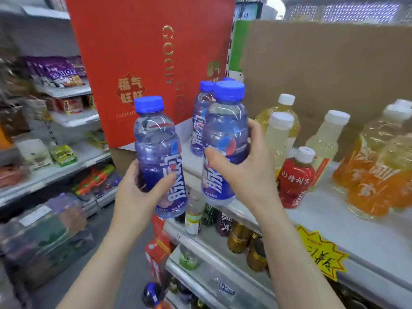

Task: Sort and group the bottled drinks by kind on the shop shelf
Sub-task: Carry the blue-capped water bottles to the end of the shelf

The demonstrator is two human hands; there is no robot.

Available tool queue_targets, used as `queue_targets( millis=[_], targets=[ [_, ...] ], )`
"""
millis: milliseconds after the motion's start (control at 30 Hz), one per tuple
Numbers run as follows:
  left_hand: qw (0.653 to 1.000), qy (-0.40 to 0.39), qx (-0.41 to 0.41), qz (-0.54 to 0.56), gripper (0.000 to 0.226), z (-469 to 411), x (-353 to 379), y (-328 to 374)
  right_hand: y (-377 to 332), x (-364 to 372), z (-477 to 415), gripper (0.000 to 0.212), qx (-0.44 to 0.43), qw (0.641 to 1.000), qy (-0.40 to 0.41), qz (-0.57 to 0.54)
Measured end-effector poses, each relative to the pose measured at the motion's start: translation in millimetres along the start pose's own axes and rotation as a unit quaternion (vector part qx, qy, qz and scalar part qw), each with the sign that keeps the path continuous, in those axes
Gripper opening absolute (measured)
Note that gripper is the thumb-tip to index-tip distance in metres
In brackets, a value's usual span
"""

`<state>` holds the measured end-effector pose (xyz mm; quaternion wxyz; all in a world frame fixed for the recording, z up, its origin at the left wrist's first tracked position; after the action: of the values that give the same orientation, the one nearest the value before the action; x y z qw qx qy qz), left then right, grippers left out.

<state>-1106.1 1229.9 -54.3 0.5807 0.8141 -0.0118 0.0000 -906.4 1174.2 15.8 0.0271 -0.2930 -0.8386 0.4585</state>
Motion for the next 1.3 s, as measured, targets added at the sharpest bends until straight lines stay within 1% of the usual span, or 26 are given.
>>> queue_targets(
  millis=[67, 133, 300, 367, 500, 567, 600, 633, 667, 700, 733, 767, 800, 833, 867, 900, 933, 967, 1000, 1033, 1100, 1200, 1300],
  targets=[
    [1.0, -0.006, 0.003, 0.005, 0.043, -12.6, -3.3, -3.8, -1.7, 19.7, -24.1, 0.058, -0.009, 1.0, -0.007, 0.018],
    [1.0, -0.016, -0.006, 0.015, 0.048, -25.4, -7.6, -11.2, 1.2, 40.6, -45.3, 0.059, -0.015, 0.999, -0.005, 0.05],
    [0.998, -0.045, -0.025, 0.031, 0.053, -48.9, -17.0, -24.1, 27.4, 91.0, -87.2, 0.063, -0.003, 0.982, -0.003, 0.188],
    [0.997, -0.057, -0.027, 0.037, 0.052, -54.5, -17.8, -28.2, 40.4, 107.0, -94.3, 0.067, 0.01, 0.97, -0.013, 0.241],
    [0.996, -0.07, -0.032, 0.04, 0.053, -61.9, -17.9, -33.6, 49.3, 116.0, -98.1, 0.071, 0.032, 0.949, 0.0, 0.314],
    [0.995, -0.077, -0.034, 0.047, 0.055, -65.1, -18.0, -34.9, 45.2, 115.1, -99.5, 0.073, 0.038, 0.921, -0.025, 0.387],
    [0.995, -0.08, -0.034, 0.05, 0.056, -66.6, -17.4, -35.0, 39.1, 110.8, -99.2, 0.071, 0.033, 0.907, -0.033, 0.418],
    [0.995, -0.083, -0.033, 0.051, 0.056, -68.3, -17.2, -34.9, 29.6, 102.5, -99.0, 0.066, 0.017, 0.901, -0.023, 0.432],
    [0.995, -0.086, -0.03, 0.052, 0.057, -70.3, -16.5, -34.5, 17.8, 90.6, -100.0, 0.057, -0.015, 0.906, 0.012, 0.423],
    [0.994, -0.089, -0.026, 0.053, 0.057, -71.7, -15.3, -33.2, 3.4, 74.9, -102.1, 0.046, -0.058, 0.913, 0.072, 0.397],
    [0.994, -0.091, -0.022, 0.055, 0.057, -73.6, -14.0, -33.2, -8.3, 57.7, -105.5, 0.038, -0.094, 0.91, 0.134, 0.38],
    [0.994, -0.093, -0.019, 0.056, 0.056, -74.5, -12.0, -32.3, -15.0, 43.4, -110.6, 0.041, -0.104, 0.901, 0.172, 0.384],
    [0.994, -0.095, -0.016, 0.058, 0.055, -75.1, -9.5, -30.8, -15.5, 33.8, -116.5, 0.051, -0.081, 0.897, 0.174, 0.398],
    [0.993, -0.097, -0.013, 0.061, 0.055, -75.3, -6.6, -28.9, -8.0, 30.3, -121.4, 0.063, -0.023, 0.907, 0.142, 0.396],
    [0.993, -0.097, -0.009, 0.064, 0.054, -75.0, -3.9, -26.9, 6.3, 32.5, -123.1, 0.069, 0.052, 0.924, 0.098, 0.366],
    [0.993, -0.097, -0.005, 0.064, 0.052, -74.7, -1.4, -25.3, 21.0, 37.7, -121.1, 0.068, 0.115, 0.939, 0.063, 0.318],
    [0.993, -0.097, -0.001, 0.064, 0.05, -74.1, 0.9, -23.9, 35.2, 43.6, -116.4, 0.059, 0.154, 0.949, 0.048, 0.269],
    [0.993, -0.098, 0.001, 0.063, 0.048, -72.9, 2.3, -23.2, 43.9, 47.2, -110.8, 0.046, 0.161, 0.958, 0.058, 0.229],
    [0.993, -0.099, 0.003, 0.061, 0.046, -71.0, 3.5, -22.6, 47.3, 47.9, -105.2, 0.036, 0.147, 0.964, 0.077, 0.206],
    [0.993, -0.101, 0.006, 0.057, 0.045, -69.3, 3.6, -22.2, 46.1, 47.5, -98.8, 0.031, 0.127, 0.968, 0.09, 0.198],
    [0.993, -0.104, 0.019, 0.045, 0.047, -67.7, 3.5, -20.6, 34.7, 43.1, -84.3, 0.028, 0.071, 0.973, 0.116, 0.185],
    [0.992, -0.118, 0.03, 0.038, 0.05, -68.2, 10.4, -16.6, 1.1, 27.4, -56.0, 0.026, -0.035, 0.978, 0.17, 0.119],
    [0.99, -0.137, 0.029, 0.033, 0.05, -70.1, 30.3, -10.7, -20.2, 4.0, -29.9, 0.018, -0.064, 0.977, 0.182, 0.086]
  ],
)
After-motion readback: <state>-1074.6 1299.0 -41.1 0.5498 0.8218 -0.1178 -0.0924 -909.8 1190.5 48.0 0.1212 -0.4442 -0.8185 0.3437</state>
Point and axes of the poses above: each hand's wrist, its own z-axis away from the middle knuckle, its own x-axis out of the palm, y = z × x, the point moved 5 cm from there along -z, towards the middle knuckle, and after that the axes turned 4 degrees about -x, right-handed, at the moved point
